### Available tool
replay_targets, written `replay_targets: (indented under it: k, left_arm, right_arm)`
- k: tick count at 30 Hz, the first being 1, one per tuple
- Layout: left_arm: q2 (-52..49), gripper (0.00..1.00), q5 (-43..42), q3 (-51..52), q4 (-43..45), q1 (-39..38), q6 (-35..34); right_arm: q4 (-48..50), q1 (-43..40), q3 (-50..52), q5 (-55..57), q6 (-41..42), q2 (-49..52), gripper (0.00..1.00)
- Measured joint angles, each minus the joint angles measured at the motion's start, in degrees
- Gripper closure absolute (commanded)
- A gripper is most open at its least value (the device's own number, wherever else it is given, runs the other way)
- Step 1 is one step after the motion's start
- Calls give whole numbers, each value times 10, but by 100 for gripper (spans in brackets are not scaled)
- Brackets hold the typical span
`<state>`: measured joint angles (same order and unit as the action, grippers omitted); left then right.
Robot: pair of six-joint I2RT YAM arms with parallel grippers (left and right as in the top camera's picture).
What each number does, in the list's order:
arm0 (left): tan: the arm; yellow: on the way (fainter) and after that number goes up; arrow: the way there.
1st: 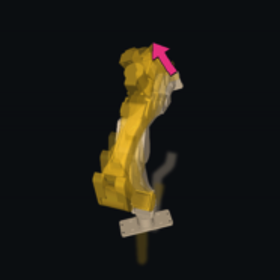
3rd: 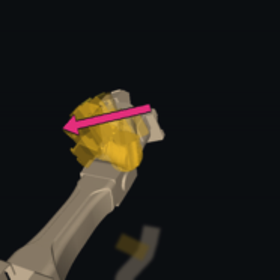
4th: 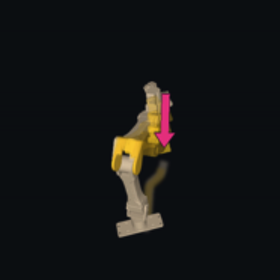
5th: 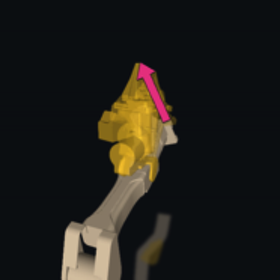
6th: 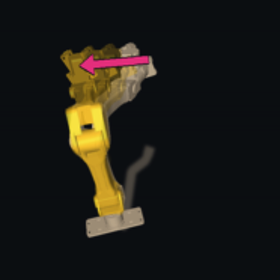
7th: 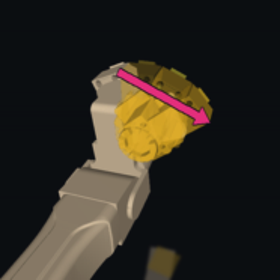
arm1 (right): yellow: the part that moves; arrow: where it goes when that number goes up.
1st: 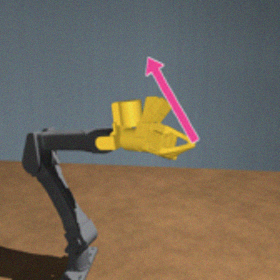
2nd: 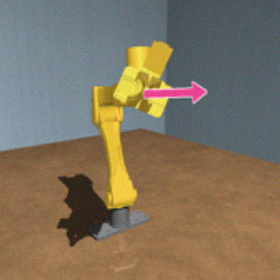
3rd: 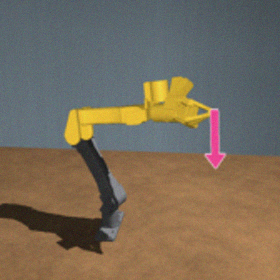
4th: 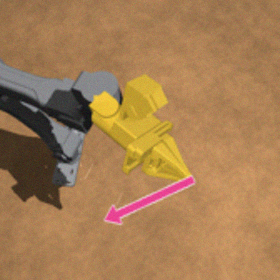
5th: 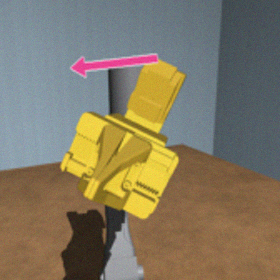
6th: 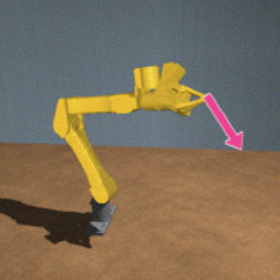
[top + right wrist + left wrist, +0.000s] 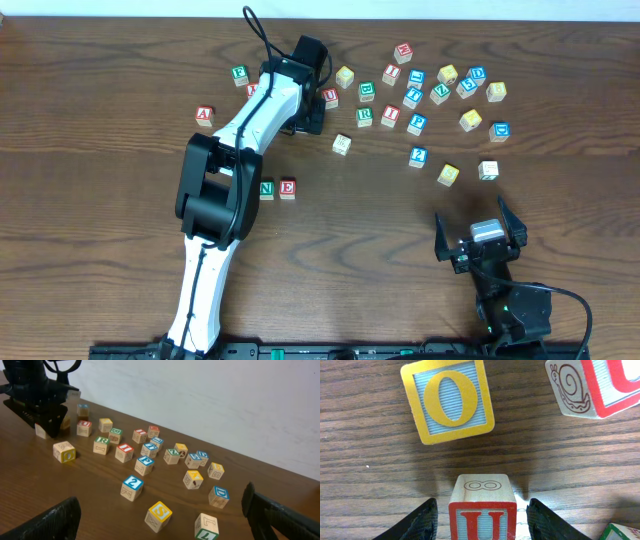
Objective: Spell out NEURIPS
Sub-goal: 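Lower the left gripper and close it on the red U block, then lift the U block and carry it toward the N and E blocks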
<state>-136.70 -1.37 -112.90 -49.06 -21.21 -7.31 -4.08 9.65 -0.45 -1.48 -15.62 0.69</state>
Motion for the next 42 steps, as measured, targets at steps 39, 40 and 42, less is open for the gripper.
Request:
replay_targets:
  k: [39, 40, 42]
  left_arm:
    - [0, 71, 0, -1, -2, 0, 3]
    - [0, 72, 0, -1, -4, 0, 3]
    - [2, 75, 0, -1, -9, 0, 3]
  right_arm:
    - [0, 0, 0, 0, 0, 0, 1]
    - [0, 0, 0, 0, 0, 0, 1]
    - [0, 0, 0, 0, 0, 0, 1]
